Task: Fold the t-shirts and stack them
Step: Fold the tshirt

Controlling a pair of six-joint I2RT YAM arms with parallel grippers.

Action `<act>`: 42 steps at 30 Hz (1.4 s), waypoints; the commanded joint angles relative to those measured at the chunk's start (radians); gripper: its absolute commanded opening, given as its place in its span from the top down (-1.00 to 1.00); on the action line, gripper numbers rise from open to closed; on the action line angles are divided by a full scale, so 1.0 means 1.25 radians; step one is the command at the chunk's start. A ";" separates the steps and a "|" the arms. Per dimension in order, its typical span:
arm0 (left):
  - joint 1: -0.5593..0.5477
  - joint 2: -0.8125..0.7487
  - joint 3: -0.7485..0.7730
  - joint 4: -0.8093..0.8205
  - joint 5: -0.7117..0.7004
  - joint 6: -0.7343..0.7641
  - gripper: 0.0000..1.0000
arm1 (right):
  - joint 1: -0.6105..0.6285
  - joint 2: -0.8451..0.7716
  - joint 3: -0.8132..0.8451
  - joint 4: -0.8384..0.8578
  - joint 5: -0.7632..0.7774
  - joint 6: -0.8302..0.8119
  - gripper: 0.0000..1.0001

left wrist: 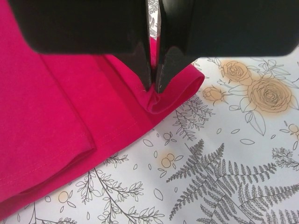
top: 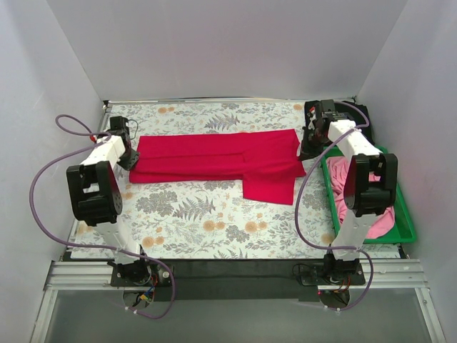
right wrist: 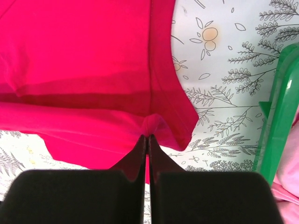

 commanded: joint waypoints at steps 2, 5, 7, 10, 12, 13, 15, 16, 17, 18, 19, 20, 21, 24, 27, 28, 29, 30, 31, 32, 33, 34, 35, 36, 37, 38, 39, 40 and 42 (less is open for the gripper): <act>0.003 0.021 0.026 0.025 -0.010 0.016 1.00 | -0.016 0.023 0.032 -0.014 0.030 -0.015 0.97; 0.000 0.045 0.033 0.045 -0.010 0.022 1.00 | -0.022 0.040 0.037 -0.014 0.036 -0.018 0.97; -0.001 0.057 0.038 0.058 -0.012 0.027 1.00 | -0.022 0.056 0.039 -0.013 0.036 -0.018 0.97; -0.006 0.074 0.038 0.080 -0.019 0.041 1.00 | -0.022 0.079 0.044 -0.010 0.035 -0.018 0.97; -0.007 0.079 0.038 0.097 -0.024 0.050 1.00 | -0.022 0.093 0.050 -0.008 0.036 -0.019 0.97; -0.010 0.080 0.038 0.102 -0.024 0.051 1.00 | -0.022 0.097 0.056 -0.007 0.039 -0.019 0.97; -0.013 0.078 0.037 0.118 -0.021 0.054 0.98 | -0.022 0.104 0.060 -0.005 0.040 -0.018 0.97; -0.018 0.077 0.036 0.124 -0.018 0.056 0.90 | -0.022 0.103 0.064 -0.002 0.040 -0.019 0.92; -0.021 0.074 0.036 0.132 -0.016 0.060 0.82 | -0.022 0.098 0.065 -0.002 0.040 -0.019 0.84; -0.026 0.070 0.036 0.134 -0.016 0.068 0.71 | -0.019 0.094 0.066 0.000 0.040 -0.023 0.67; -0.034 0.057 0.036 0.137 -0.016 0.076 0.42 | -0.019 0.088 0.064 0.004 0.041 -0.025 0.57; -0.038 0.047 0.031 0.146 -0.016 0.084 0.26 | -0.018 0.070 0.063 0.004 0.041 -0.030 0.49; -0.045 0.036 0.028 0.151 -0.019 0.095 0.08 | -0.012 0.060 0.060 0.005 0.042 -0.045 0.37; -0.094 -0.062 -0.007 0.158 -0.062 0.116 -0.51 | 0.015 -0.034 0.007 0.008 0.069 -0.072 0.28; -0.157 -0.133 -0.055 0.156 -0.077 0.135 -0.61 | 0.049 -0.109 -0.078 0.017 0.074 -0.079 0.27; -0.174 -0.148 -0.071 0.148 -0.082 0.135 -0.62 | 0.074 -0.130 -0.133 0.028 0.077 -0.079 0.27; -0.207 -0.163 -0.098 0.142 -0.091 0.135 -0.63 | 0.086 -0.150 -0.159 0.033 0.078 -0.077 0.27; -0.223 -0.179 -0.114 0.134 -0.091 0.126 -0.63 | 0.101 -0.188 -0.186 0.042 0.081 -0.069 0.26; -0.238 -0.208 -0.129 0.117 -0.089 0.118 -0.63 | 0.125 -0.206 -0.214 0.047 0.088 -0.066 0.27; -0.261 -0.228 -0.162 0.111 -0.083 0.108 -0.63 | 0.135 -0.223 -0.260 0.058 0.093 -0.062 0.26; -0.276 -0.245 -0.176 0.109 -0.053 0.102 -0.63 | 0.144 -0.255 -0.288 0.066 0.094 -0.058 0.26; -0.289 -0.274 -0.191 0.106 -0.037 0.087 -0.63 | 0.155 -0.270 -0.310 0.076 0.088 -0.051 0.26; -0.321 -0.285 -0.206 0.106 -0.018 0.081 -0.63 | 0.159 -0.284 -0.357 0.097 0.079 -0.046 0.25; -0.341 -0.293 -0.222 0.106 0.021 0.075 -0.63 | 0.161 -0.293 -0.375 0.107 0.056 -0.041 0.25; -0.362 -0.298 -0.228 0.107 0.038 0.065 -0.63 | 0.170 -0.307 -0.391 0.117 0.044 -0.030 0.24; -0.401 -0.299 -0.231 0.111 0.064 0.062 -0.62 | 0.174 -0.312 -0.408 0.125 0.034 -0.026 0.23; -0.421 -0.294 -0.235 0.117 0.086 0.060 -0.63 | 0.181 -0.314 -0.433 0.139 0.020 -0.020 0.23; -0.440 -0.288 -0.235 0.130 0.125 0.057 -0.63 | 0.190 -0.314 -0.443 0.146 0.014 -0.012 0.23; -0.497 -0.255 -0.228 0.144 0.155 0.051 -0.62 | 0.199 -0.312 -0.475 0.172 -0.005 0.009 0.23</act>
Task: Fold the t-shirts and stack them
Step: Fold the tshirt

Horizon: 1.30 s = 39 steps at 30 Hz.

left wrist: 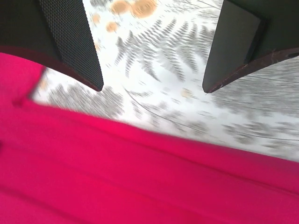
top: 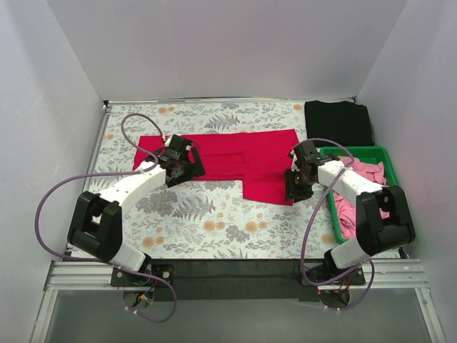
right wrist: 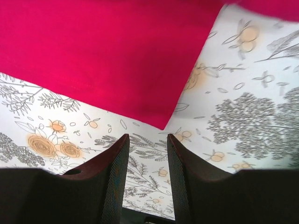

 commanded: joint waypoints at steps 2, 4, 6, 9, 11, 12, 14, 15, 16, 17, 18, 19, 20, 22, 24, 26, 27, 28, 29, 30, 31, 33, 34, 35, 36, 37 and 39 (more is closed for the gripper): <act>-0.117 0.040 0.033 0.042 0.114 -0.016 -0.62 | 0.027 -0.018 -0.045 0.088 -0.049 0.062 0.23; -0.148 0.087 0.065 0.059 0.123 -0.016 -0.60 | 0.032 -0.018 -0.068 0.104 -0.042 0.074 0.23; -0.177 0.132 0.080 0.074 0.140 -0.026 -0.57 | 0.032 -0.018 -0.077 0.106 -0.003 0.091 0.23; -0.205 0.177 0.106 0.102 0.160 -0.035 -0.53 | 0.032 -0.031 -0.087 0.103 0.048 0.120 0.24; -0.221 0.216 0.130 0.111 0.172 -0.041 -0.50 | 0.032 -0.038 -0.090 0.103 0.065 0.130 0.24; -0.228 0.228 0.137 0.114 0.172 -0.043 -0.50 | 0.032 -0.041 -0.091 0.102 0.085 0.134 0.24; -0.246 0.258 0.152 0.133 0.172 -0.052 -0.46 | 0.032 -0.043 -0.093 0.101 0.097 0.147 0.24; -0.252 0.267 0.159 0.135 0.200 -0.053 -0.45 | 0.032 -0.039 -0.095 0.103 0.097 0.150 0.24; -0.259 0.286 0.167 0.138 0.200 -0.053 -0.44 | 0.032 -0.034 -0.095 0.104 0.094 0.154 0.25; -0.272 0.293 0.174 0.138 0.199 -0.052 -0.42 | 0.032 -0.030 -0.098 0.109 0.092 0.157 0.25; -0.278 0.302 0.185 0.138 0.200 -0.049 -0.40 | 0.032 -0.023 -0.100 0.113 0.089 0.157 0.25; -0.286 0.316 0.194 0.138 0.200 -0.048 -0.35 | 0.032 -0.017 -0.103 0.120 0.088 0.157 0.25; -0.290 0.324 0.197 0.139 0.205 -0.047 -0.32 | 0.032 -0.016 -0.103 0.124 0.088 0.158 0.25; -0.299 0.340 0.205 0.138 0.214 -0.042 -0.23 | 0.032 -0.013 -0.107 0.131 0.091 0.159 0.27; -0.311 0.345 0.205 0.139 0.211 -0.044 -0.15 | 0.033 -0.013 -0.113 0.139 0.087 0.160 0.31; -0.317 0.357 0.207 0.138 0.211 -0.044 -0.04 | 0.032 -0.012 -0.122 0.146 0.080 0.159 0.37; -0.327 0.366 0.215 0.138 0.209 -0.042 0.02 | 0.032 -0.009 -0.124 0.152 0.076 0.158 0.45; -0.331 0.377 0.219 0.138 0.208 -0.041 0.10 | 0.032 -0.011 -0.125 0.155 0.075 0.158 0.53; -0.333 0.383 0.223 0.138 0.208 -0.040 0.14 | 0.032 -0.012 -0.127 0.158 0.075 0.158 0.58; -0.336 0.393 0.229 0.136 0.210 -0.040 0.30 | 0.031 -0.011 -0.122 0.160 0.075 0.155 0.69; -0.338 0.400 0.235 0.136 0.212 -0.040 0.39 | 0.032 -0.013 -0.117 0.160 0.075 0.153 0.81; -0.338 0.407 0.242 0.132 0.211 -0.037 0.74 | 0.032 -0.014 -0.101 0.160 0.075 0.144 0.97; -0.338 0.409 0.248 0.128 0.202 -0.033 0.93 | 0.032 -0.014 -0.097 0.157 0.075 0.141 0.97; -0.338 0.407 0.254 0.127 0.194 -0.033 1.00 | 0.032 -0.016 -0.083 0.155 0.078 0.137 0.97; -0.338 0.407 0.259 0.124 0.190 -0.032 1.00 | 0.032 -0.016 -0.061 0.148 0.081 0.131 0.97; -0.338 0.407 0.272 0.117 0.183 -0.031 1.00 | 0.032 -0.014 -0.046 0.141 0.082 0.128 0.97; -0.333 0.406 0.306 0.097 0.160 -0.027 1.00 | 0.032 -0.009 0.026 0.127 0.088 0.108 0.97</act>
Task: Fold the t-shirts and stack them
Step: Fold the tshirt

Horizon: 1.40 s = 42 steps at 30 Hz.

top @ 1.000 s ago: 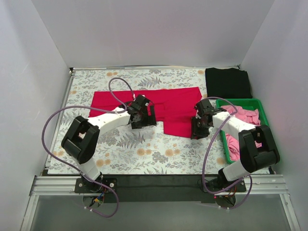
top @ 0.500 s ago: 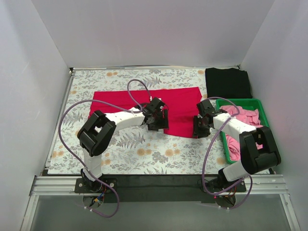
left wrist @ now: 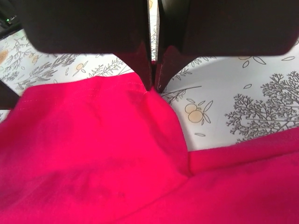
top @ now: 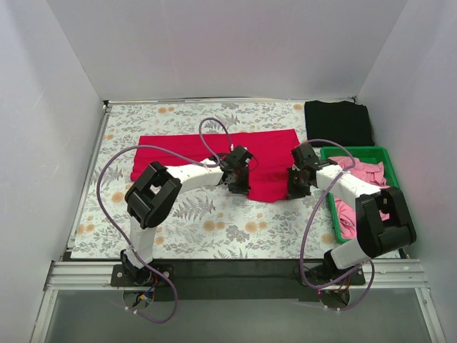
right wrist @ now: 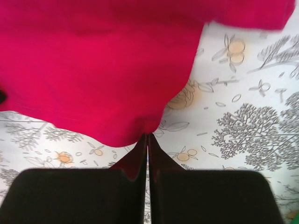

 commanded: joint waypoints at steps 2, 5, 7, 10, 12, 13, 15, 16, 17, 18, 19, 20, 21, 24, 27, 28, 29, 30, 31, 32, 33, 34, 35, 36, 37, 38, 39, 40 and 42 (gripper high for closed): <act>0.007 0.002 0.079 -0.037 -0.036 0.015 1.00 | 0.000 0.012 0.164 -0.015 0.022 -0.052 0.97; 0.028 0.001 0.116 -0.042 -0.030 0.019 1.00 | -0.005 0.043 0.258 -0.029 0.031 -0.087 0.97; 0.050 0.003 0.136 -0.048 -0.002 0.019 1.00 | -0.009 0.078 0.307 -0.030 0.039 -0.113 0.97; 0.088 0.014 0.172 -0.048 0.021 0.014 1.00 | -0.017 0.135 0.397 -0.029 0.044 -0.134 0.97; 0.116 0.029 0.197 -0.047 0.042 0.004 1.00 | -0.022 0.180 0.463 -0.028 0.043 -0.152 0.97; 0.125 0.035 0.206 -0.045 0.051 0.002 1.00 | -0.023 0.196 0.488 -0.025 0.043 -0.156 0.97; 0.148 0.052 0.223 -0.037 0.070 -0.006 1.00 | -0.026 0.223 0.545 -0.017 0.039 -0.171 0.97; 0.154 0.060 0.239 -0.027 0.088 -0.007 1.00 | -0.027 0.246 0.562 -0.012 0.043 -0.176 0.97; 0.164 0.068 0.253 -0.026 0.093 -0.007 1.00 | -0.028 0.259 0.576 -0.006 0.040 -0.183 0.97; 0.169 0.085 0.265 -0.027 0.097 -0.007 1.00 | -0.030 0.281 0.608 -0.001 0.034 -0.190 0.97; 0.176 0.104 0.299 -0.026 0.108 -0.008 1.00 | -0.032 0.303 0.639 0.009 0.039 -0.200 0.97; 0.181 0.112 0.299 -0.026 0.108 -0.008 1.00 | -0.032 0.314 0.652 0.009 0.039 -0.206 0.97; 0.184 0.123 0.319 -0.026 0.114 -0.009 1.00 | -0.035 0.324 0.662 0.018 0.039 -0.210 0.97; 0.196 0.154 0.341 -0.026 0.127 -0.016 1.00 | -0.038 0.358 0.693 0.041 0.032 -0.215 0.97; 0.206 0.174 0.359 -0.021 0.132 -0.022 1.00 | -0.039 0.385 0.706 0.061 0.026 -0.219 0.97; 0.208 0.178 0.364 -0.020 0.130 -0.023 1.00 | -0.042 0.390 0.709 0.075 0.027 -0.220 0.97; 0.211 0.181 0.366 -0.018 0.130 -0.023 1.00 | -0.041 0.401 0.711 0.082 0.022 -0.220 0.97; 0.213 0.182 0.367 -0.015 0.129 -0.027 1.00 | -0.041 0.406 0.714 0.084 0.020 -0.221 0.97; 0.219 0.185 0.367 -0.014 0.127 -0.029 1.00 | -0.041 0.411 0.719 0.094 0.016 -0.221 0.97; 0.221 0.185 0.366 -0.011 0.124 -0.031 1.00 | -0.041 0.421 0.720 0.096 0.004 -0.221 0.97; 0.222 0.184 0.363 -0.009 0.120 -0.035 1.00 | -0.039 0.425 0.721 0.102 0.002 -0.220 0.97; 0.228 0.181 0.362 -0.006 0.115 -0.036 1.00 | -0.041 0.429 0.725 0.105 0.002 -0.218 0.97; 0.230 0.179 0.358 -0.003 0.108 -0.035 1.00 | -0.041 0.436 0.727 0.112 0.002 -0.216 0.97; 0.232 0.179 0.359 0.003 0.106 -0.036 1.00 | -0.041 0.438 0.727 0.117 0.002 -0.214 0.97; 0.237 0.179 0.362 0.006 0.105 -0.035 1.00 | -0.041 0.441 0.726 0.123 0.002 -0.210 0.97; 0.239 0.180 0.366 0.013 0.105 -0.035 1.00 | -0.041 0.447 0.726 0.134 0.001 -0.208 0.97; 0.240 0.182 0.368 0.013 0.103 -0.035 1.00 | -0.041 0.450 0.727 0.139 0.002 -0.205 0.97; 0.244 0.186 0.370 0.016 0.100 -0.033 1.00 | -0.042 0.454 0.729 0.143 0.002 -0.202 0.97; 0.245 0.195 0.379 0.018 0.100 -0.030 1.00 | -0.043 0.469 0.732 0.152 0.002 -0.197 0.97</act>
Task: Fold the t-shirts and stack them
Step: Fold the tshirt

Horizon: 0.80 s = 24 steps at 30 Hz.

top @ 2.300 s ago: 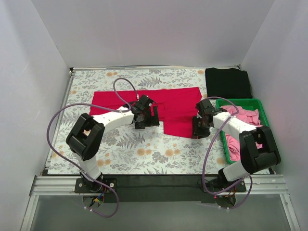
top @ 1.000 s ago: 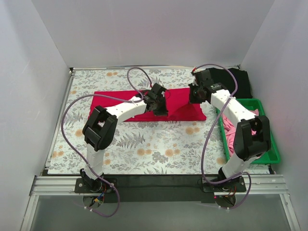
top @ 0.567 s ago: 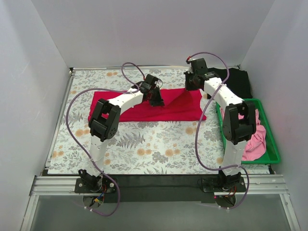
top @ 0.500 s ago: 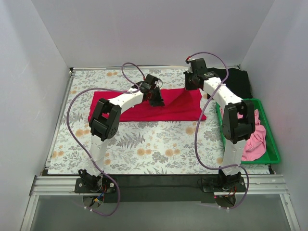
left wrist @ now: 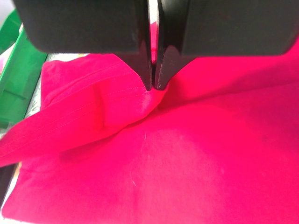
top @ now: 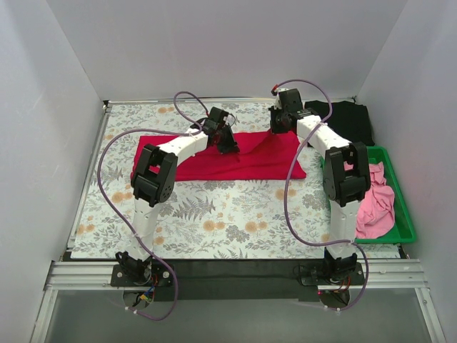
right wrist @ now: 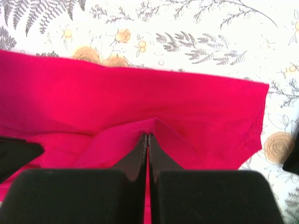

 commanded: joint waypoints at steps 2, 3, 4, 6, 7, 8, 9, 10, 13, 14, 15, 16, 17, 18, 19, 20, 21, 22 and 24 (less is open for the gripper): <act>0.013 -0.002 0.040 0.023 -0.014 0.001 1.00 | -0.008 0.028 0.049 0.062 -0.007 0.015 0.97; 0.015 -0.001 0.038 0.025 -0.021 0.001 1.00 | -0.010 0.033 0.049 0.066 -0.008 0.016 0.97; 0.018 0.000 0.034 0.028 -0.025 0.001 1.00 | -0.010 0.037 0.048 0.069 -0.007 0.015 0.97; 0.019 0.001 0.028 0.043 -0.028 0.001 1.00 | -0.012 0.044 0.040 0.084 -0.007 0.019 0.97; 0.022 0.002 0.027 0.047 -0.030 0.001 1.00 | -0.012 0.047 0.037 0.090 -0.007 0.021 0.97; 0.022 0.003 0.027 0.054 -0.029 0.002 1.00 | -0.013 0.049 0.034 0.095 -0.008 0.023 0.97; 0.022 0.007 0.027 0.057 -0.031 0.003 1.00 | -0.016 0.051 0.031 0.104 -0.007 0.030 0.97; 0.022 0.009 0.027 0.061 -0.031 0.005 1.00 | -0.016 0.054 0.031 0.106 -0.007 0.033 0.97; 0.022 0.024 0.035 0.068 -0.033 0.012 1.00 | -0.019 0.068 0.031 0.115 -0.007 0.041 0.96; 0.022 0.028 0.038 0.070 -0.033 0.014 0.99 | -0.021 0.069 0.031 0.116 -0.007 0.042 0.96; 0.022 0.030 0.039 0.071 -0.033 0.019 0.99 | -0.021 0.071 0.031 0.119 -0.007 0.043 0.95; 0.021 0.034 0.039 0.073 -0.037 0.023 0.98 | -0.023 0.074 0.031 0.121 -0.006 0.044 0.95; 0.022 0.034 0.040 0.079 -0.040 0.027 0.98 | -0.023 0.075 0.031 0.123 -0.004 0.046 0.95; 0.021 0.034 0.042 0.082 -0.041 0.029 0.98 | -0.023 0.076 0.031 0.123 -0.003 0.047 0.95; 0.021 0.034 0.044 0.081 -0.044 0.035 0.98 | -0.023 0.078 0.029 0.126 -0.002 0.050 0.95; 0.022 0.035 0.045 0.083 -0.055 0.036 0.98 | -0.024 0.080 0.029 0.130 -0.006 0.052 0.94; 0.022 0.034 0.045 0.083 -0.058 0.036 0.98 | -0.024 0.081 0.029 0.131 -0.007 0.054 0.92; 0.023 0.034 0.046 0.084 -0.063 0.036 0.98 | -0.024 0.081 0.028 0.133 -0.007 0.058 0.85; 0.023 0.033 0.045 0.087 -0.075 0.036 0.87 | -0.026 0.080 0.021 0.148 -0.036 0.065 0.68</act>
